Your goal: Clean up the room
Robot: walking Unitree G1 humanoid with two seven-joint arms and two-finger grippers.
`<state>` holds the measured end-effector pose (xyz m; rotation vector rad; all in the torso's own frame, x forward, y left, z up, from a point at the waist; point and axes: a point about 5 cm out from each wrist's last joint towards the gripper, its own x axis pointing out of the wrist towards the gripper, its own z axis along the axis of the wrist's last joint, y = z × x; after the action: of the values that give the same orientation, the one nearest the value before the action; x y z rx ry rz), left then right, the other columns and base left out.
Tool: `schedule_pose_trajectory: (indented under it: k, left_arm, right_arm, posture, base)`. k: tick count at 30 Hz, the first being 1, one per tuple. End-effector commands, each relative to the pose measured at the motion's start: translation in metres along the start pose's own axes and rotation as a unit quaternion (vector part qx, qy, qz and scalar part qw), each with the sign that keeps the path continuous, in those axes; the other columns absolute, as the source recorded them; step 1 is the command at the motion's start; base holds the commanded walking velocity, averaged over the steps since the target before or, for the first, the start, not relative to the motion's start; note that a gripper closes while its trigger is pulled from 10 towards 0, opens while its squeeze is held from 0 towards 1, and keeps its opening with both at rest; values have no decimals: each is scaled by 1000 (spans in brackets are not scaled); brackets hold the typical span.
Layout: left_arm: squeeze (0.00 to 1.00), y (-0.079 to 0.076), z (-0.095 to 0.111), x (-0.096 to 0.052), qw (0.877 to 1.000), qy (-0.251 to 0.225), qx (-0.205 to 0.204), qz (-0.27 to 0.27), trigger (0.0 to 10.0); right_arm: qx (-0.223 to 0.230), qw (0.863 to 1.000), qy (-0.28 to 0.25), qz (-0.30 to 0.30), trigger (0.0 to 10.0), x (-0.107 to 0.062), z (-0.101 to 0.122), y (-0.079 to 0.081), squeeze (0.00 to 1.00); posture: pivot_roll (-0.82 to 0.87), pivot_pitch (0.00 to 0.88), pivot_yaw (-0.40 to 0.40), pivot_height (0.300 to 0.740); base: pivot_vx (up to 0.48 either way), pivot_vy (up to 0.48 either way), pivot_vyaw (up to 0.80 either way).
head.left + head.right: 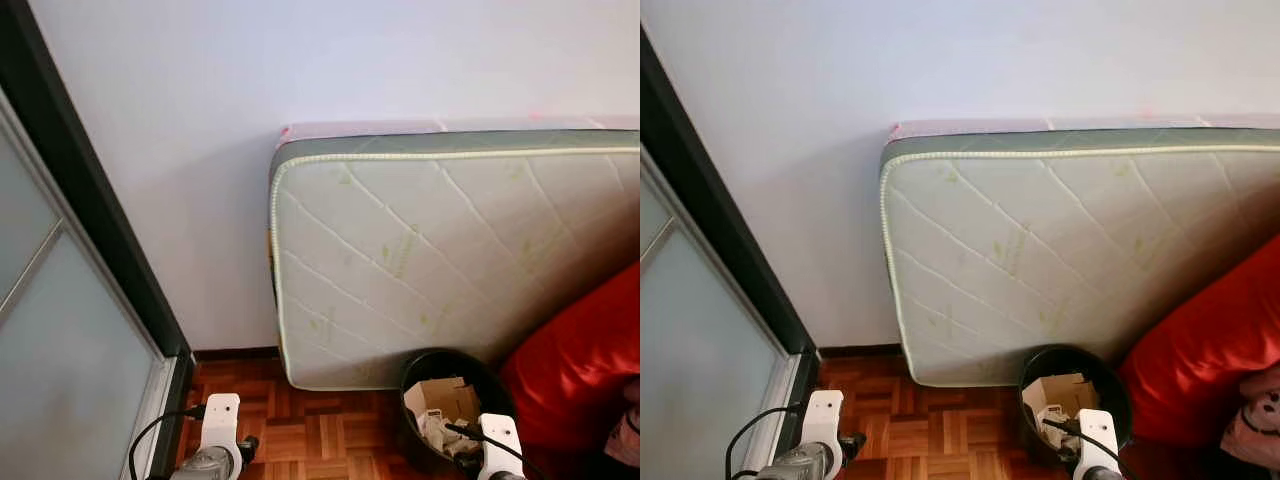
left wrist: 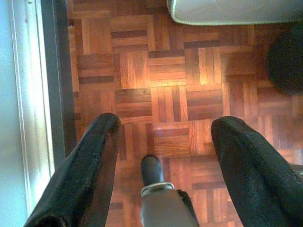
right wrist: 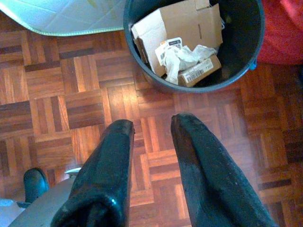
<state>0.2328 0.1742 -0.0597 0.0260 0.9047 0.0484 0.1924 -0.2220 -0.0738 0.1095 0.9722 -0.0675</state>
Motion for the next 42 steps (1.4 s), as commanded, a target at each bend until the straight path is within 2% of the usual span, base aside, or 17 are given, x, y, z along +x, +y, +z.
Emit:
schedule_pose_trajectory:
  k: [1, 10, 14, 19, 29, 32, 42]
  left_arm:
    - [0, -1, -3, 0, 1000, 9, 13, -5, 10000]
    - [0, 0, -4, 0, 1000, 12, 12, -4, 10000]
    - [0, 0, -4, 0, 1000, 12, 25, -4, 10000]
    - [0, 0, -5, 0, 1000, 13, 13, -4, 10000]
    - [0, 0, -4, 0, 1000, 13, 24, -5, 10000]
    - [0, -1, -4, 0, 1000, 13, 11, -4, 10000]
    - [0, -1, -4, 0, 1000, 12, 13, -5, 10000]
  right_arm:
    - [-2, 1000, 6, 1, 10000, 0, -2, 0, 0]
    - [-4, 1000, 7, 1, 10000, 0, -3, 0, 0]
    - [-4, 1000, 8, 2, 10000, 0, -3, 0, 0]
    - [-5, 1000, 8, 2, 10000, 0, -3, 0, 0]
    - [-5, 1000, 8, 1, 10000, 0, -3, 0, 0]
    - [-5, 1000, 8, 1, 10000, 0, -3, 0, 0]
    - [-5, 1000, 8, 1, 10000, 0, -2, -1, 0]
  posture:
    - [55, 0, -29, 740]
    - [55, 0, -27, 740]
    - [56, 0, -27, 740]
    - [55, 0, -28, 740]
    - [55, 0, -28, 740]
    - [55, 0, -28, 740]
    - [55, 0, -29, 740]
  base:
    - [0, 0, -781]
    - [0, 0, -781]
    - [0, 0, -781]
    - [0, 0, -781]
    - [0, 0, -781]
    - [0, 0, -781]
    - [0, 0, -781]
